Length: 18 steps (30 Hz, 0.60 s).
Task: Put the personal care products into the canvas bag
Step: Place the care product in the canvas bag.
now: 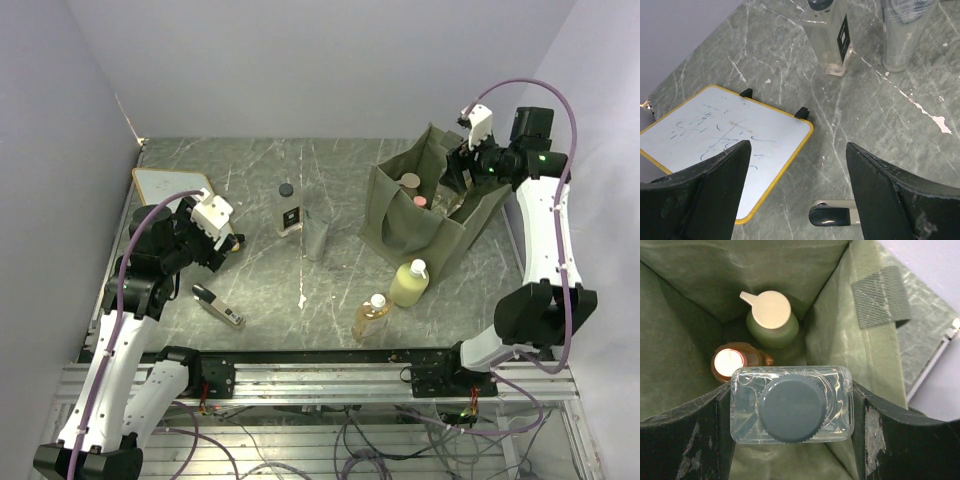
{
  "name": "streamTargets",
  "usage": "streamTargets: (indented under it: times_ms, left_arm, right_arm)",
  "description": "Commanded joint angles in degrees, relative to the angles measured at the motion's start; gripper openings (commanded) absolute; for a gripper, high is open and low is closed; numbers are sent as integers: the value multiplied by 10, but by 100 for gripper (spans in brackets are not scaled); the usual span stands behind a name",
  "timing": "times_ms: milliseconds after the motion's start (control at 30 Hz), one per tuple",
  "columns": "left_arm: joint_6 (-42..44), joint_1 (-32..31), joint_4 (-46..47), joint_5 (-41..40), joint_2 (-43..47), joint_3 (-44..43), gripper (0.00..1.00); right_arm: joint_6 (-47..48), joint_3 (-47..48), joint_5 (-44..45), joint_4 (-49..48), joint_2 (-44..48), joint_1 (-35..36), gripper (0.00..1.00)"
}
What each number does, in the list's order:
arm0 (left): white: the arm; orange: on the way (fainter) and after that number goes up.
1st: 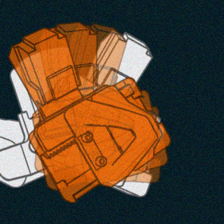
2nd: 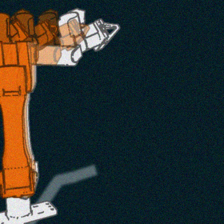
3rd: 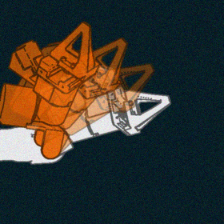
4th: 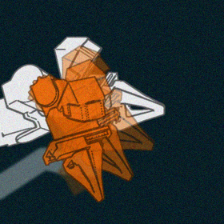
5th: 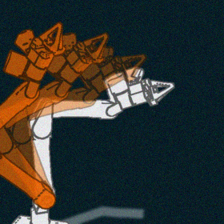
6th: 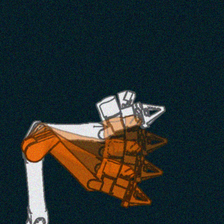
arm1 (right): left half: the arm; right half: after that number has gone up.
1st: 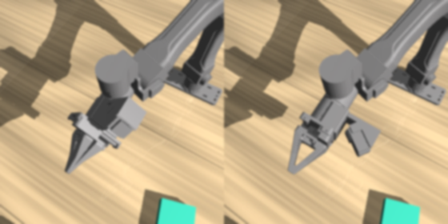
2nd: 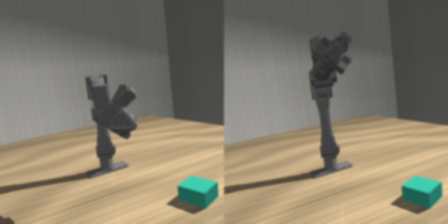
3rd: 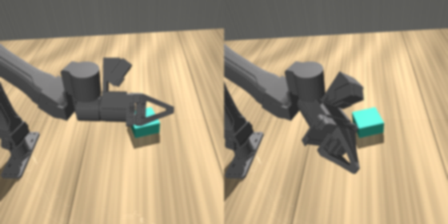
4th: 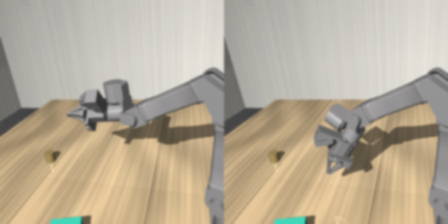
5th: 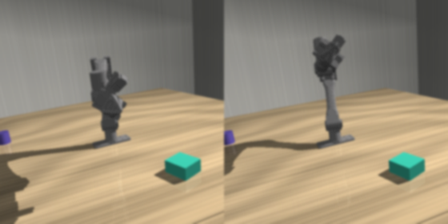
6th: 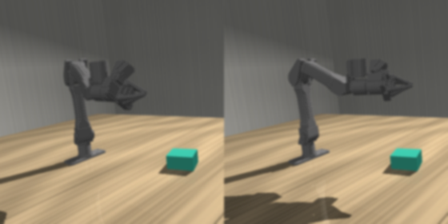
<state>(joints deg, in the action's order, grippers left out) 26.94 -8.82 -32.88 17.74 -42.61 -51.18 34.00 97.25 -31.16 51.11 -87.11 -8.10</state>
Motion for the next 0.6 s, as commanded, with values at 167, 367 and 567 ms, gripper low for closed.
streamTargets:
  times_ms: [167, 367, 567]
  left_arm:
    - [7, 6, 10, 48, -7, -4, 89]
    - [19, 6, 5, 81, -3, 2, 92]
    - [21, 6, 3, 94, 3, 4, 92]
  right_arm:
    - [73, -20, -54, -74, -24, -2, 0]
    - [92, -95, -84, -147, -11, -1, 0]
    - [106, -113, -113, -179, -25, -1, 0]
